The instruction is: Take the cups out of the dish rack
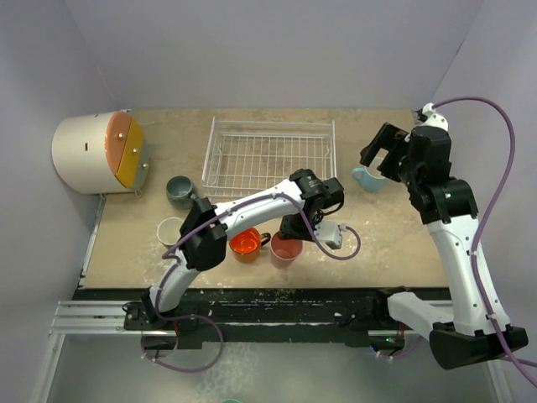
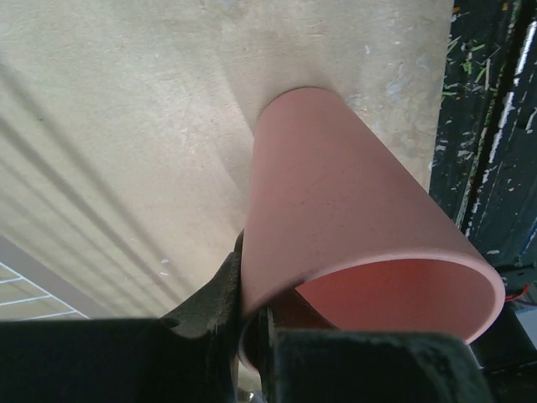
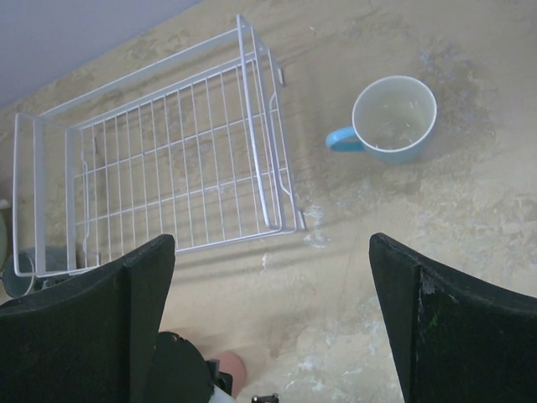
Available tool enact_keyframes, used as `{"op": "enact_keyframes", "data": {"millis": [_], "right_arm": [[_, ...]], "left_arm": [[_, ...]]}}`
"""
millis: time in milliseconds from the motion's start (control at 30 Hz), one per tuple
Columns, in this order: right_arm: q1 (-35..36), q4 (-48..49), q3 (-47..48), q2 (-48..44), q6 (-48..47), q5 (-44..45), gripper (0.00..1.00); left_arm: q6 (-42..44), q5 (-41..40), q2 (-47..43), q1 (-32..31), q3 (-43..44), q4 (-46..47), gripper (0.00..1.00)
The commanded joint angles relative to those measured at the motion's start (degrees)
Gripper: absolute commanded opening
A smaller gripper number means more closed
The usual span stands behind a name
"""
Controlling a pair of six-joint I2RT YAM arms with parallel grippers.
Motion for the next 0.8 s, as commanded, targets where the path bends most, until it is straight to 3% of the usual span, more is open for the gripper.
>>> {"op": "enact_keyframes", "data": {"millis": [0, 667, 767], "right_arm": [[-0.3, 0.0, -2.5, -1.6, -0.3, 1.0, 0.99], [-0.4, 0.4, -6.7, -3.8, 0.4, -2.1, 1.0], [-0.3, 0.3, -6.8, -4.1, 0.5, -2.2, 1.0]], "left_arm": [[-1.9, -3.1, -1.1, 0.3, 2.6, -1.5, 0.0], [-0.4, 1.5, -8.5, 4.3, -4.4, 11.2, 0.01], [-1.1, 1.5, -8.2, 4.2, -5.5, 10.6, 0.27]]}}
